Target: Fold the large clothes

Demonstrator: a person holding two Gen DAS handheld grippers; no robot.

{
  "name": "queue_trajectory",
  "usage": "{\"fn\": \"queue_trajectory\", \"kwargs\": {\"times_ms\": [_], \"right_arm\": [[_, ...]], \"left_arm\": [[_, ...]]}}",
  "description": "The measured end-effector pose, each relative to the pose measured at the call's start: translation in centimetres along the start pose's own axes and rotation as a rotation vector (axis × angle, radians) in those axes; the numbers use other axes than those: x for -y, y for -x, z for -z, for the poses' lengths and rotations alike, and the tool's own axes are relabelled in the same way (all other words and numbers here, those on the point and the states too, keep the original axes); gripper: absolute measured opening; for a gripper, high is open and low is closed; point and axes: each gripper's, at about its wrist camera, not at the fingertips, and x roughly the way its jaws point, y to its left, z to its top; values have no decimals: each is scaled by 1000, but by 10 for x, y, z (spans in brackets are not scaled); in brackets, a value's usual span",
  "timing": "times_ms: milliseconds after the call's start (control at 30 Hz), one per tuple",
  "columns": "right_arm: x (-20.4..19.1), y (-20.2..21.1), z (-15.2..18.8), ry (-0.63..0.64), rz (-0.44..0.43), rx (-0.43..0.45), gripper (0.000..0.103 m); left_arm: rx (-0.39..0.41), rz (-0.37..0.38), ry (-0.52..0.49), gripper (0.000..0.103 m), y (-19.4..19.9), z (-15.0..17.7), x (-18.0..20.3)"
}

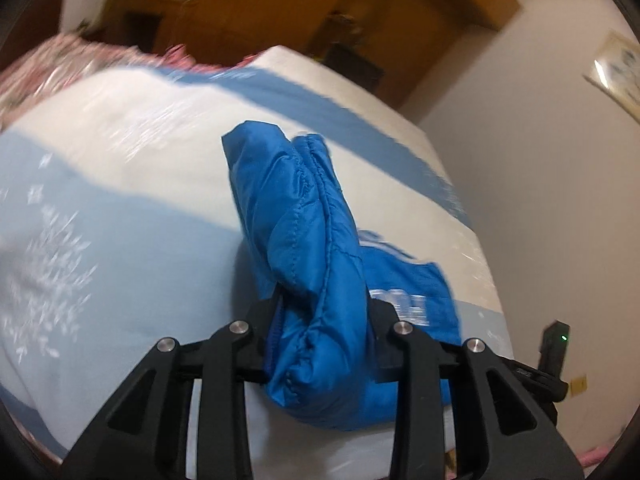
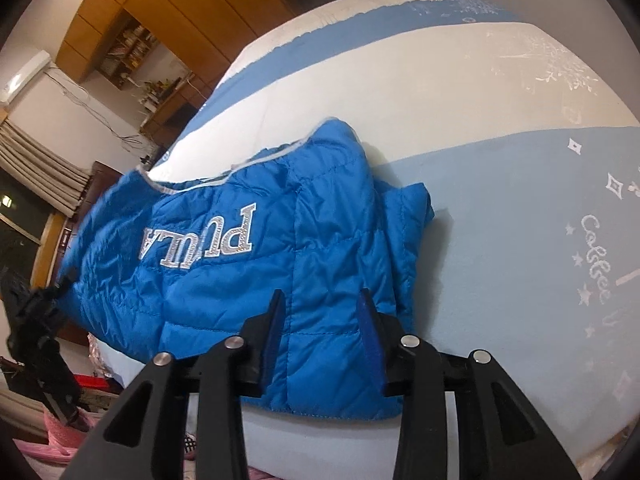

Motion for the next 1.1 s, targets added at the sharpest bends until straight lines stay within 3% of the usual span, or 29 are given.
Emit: {"fn": "queue_trajectory", "kwargs": {"times_ms": [100, 267, 467, 700, 833, 967, 1100], "right_arm": [[0, 10, 0, 12, -7, 8, 38], [1, 21, -3, 40, 38, 1, 38], [5, 25, -1, 55, 110, -43, 38], [16, 24, -3, 71, 145, -78, 38], [18, 24, -5, 84, 155, -87, 38], [18, 22, -5, 100, 162, -93, 38], [16, 22, -8, 103, 169, -104, 38]], "left_arm": [[-10, 48, -82, 30, -8, -2, 49], [-77, 62, -214, 30, -53, 6, 123], [-200, 51, -303, 30, -114, 34, 163], [-318, 5, -369, 31, -174, 74, 172], [-344, -19, -383, 32, -195, 89, 163], [-358, -21, -353, 33, -203, 96, 154], [-358, 22, -313, 36, -185, 87, 150]]}}
